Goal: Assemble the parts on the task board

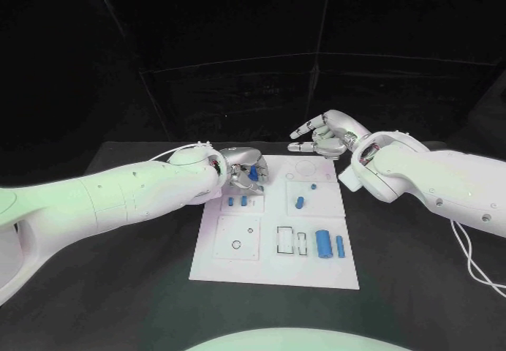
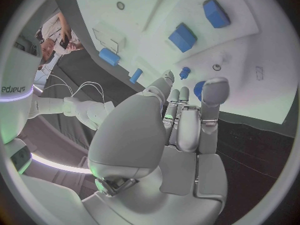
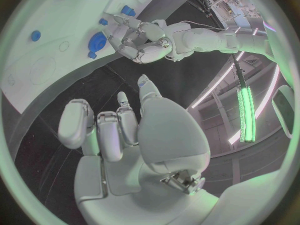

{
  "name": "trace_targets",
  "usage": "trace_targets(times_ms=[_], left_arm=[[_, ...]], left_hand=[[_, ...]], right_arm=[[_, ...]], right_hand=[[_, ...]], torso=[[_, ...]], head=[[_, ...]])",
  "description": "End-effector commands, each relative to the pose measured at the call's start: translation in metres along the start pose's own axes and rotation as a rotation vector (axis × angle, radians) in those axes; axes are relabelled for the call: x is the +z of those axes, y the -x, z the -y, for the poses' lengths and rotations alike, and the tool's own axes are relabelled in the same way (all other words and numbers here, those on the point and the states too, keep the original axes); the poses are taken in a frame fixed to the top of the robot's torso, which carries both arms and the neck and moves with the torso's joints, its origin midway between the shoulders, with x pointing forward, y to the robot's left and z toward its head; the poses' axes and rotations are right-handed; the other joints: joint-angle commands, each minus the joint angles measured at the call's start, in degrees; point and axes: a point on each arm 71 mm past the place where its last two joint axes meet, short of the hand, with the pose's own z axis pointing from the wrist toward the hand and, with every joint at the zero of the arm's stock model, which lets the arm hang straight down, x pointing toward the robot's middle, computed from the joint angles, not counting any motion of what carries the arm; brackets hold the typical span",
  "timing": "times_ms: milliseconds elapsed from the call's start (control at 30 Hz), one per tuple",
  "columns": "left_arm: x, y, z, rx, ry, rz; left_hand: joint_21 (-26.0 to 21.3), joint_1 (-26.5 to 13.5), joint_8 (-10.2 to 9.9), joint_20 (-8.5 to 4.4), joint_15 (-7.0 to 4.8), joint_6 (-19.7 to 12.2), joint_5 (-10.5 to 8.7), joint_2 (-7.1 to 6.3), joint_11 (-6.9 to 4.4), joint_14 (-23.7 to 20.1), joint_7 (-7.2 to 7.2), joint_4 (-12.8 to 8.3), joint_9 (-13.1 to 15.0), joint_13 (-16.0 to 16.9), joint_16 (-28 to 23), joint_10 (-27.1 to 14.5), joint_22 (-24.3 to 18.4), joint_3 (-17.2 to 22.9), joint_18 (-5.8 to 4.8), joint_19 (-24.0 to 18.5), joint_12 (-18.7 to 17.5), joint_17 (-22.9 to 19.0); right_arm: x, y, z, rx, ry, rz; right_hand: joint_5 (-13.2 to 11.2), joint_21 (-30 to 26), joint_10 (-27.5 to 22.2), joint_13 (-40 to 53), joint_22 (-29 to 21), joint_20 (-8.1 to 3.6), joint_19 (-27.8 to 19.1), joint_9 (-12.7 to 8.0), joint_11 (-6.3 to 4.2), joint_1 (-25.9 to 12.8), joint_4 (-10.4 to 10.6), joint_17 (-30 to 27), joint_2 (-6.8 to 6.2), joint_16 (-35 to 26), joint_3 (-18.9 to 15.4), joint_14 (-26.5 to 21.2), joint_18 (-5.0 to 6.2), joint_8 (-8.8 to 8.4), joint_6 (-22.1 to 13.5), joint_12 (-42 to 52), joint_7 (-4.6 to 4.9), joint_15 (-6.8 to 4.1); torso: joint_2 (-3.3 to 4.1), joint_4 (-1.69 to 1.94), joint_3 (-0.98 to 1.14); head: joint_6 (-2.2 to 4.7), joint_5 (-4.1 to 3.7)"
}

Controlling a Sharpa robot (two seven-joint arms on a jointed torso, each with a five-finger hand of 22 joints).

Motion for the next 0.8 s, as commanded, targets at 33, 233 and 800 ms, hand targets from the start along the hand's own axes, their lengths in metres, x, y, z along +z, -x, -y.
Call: trace_targets(times_ms=[33, 233, 800], left_arm=[[0.002, 0.0, 0.001, 0.106, -0.013, -0.008], [0.007, -0.004, 0.002, 0.122, 0.0, -0.039], [0.015, -0.009, 0.002, 0.15, 0.03, -0.087]], left_hand=[[0.6, -0.2, -0.4, -0.19, 0.04, 0.6, 0.05, -0.41, -0.32, 0.4, -0.02, -0.4, -0.2, -0.4, 0.4, 0.4, 0.6, 0.1, -0.56, 0.6, -0.4, -0.1], [2.1, -0.3, -0.8, -0.27, 0.04, 1.7, 0.04, -0.18, -0.4, 0.8, -0.12, -0.6, -0.7, -1.2, 0.5, 1.7, 2.1, 0.6, -0.86, 1.4, -0.7, -0.6], [4.5, -0.2, -1.8, -0.56, -0.31, 5.1, 0.03, 0.96, -0.87, 1.2, -0.47, -1.4, -1.8, -3.3, 0.8, 6.2, 4.8, 4.2, -1.31, 2.4, -2.1, -1.2]], right_arm=[[0.001, 0.0, -0.002, 0.003, 0.011, -0.006], [0.001, -0.001, -0.003, 0.004, 0.012, -0.007], [0.002, -0.002, -0.004, 0.005, 0.015, -0.009]], right_hand=[[0.1, -0.3, -0.1, 2.7, -0.1, 0.09, -0.4, -0.1, -0.07, 0.1, 0.0, 7.2, 0.71, -0.2, -0.2, 4.2, 0.63, 0.23, -0.4, -0.2, -0.11, -0.53], [0.1, -0.3, -0.1, 2.7, -0.1, 0.09, -0.4, -0.1, -0.07, 0.1, 0.0, 7.2, 0.71, -0.2, -0.2, 4.2, 0.63, 0.23, -0.4, -0.2, -0.11, -0.53], [0.1, -0.3, -0.1, 2.7, -0.1, 0.09, -0.3, -0.1, -0.07, 0.1, 0.0, 7.3, 0.78, -0.2, -0.3, 4.2, 0.63, 0.25, -0.4, -0.2, -0.11, -0.54]], torso=[[0.0, -0.05, 0.03], [-0.02, 0.02, 0.07], [-0.02, 0.03, 0.06]], head=[[0.03, 0.0], [0.01, -0.11], [-0.1, -0.27]])
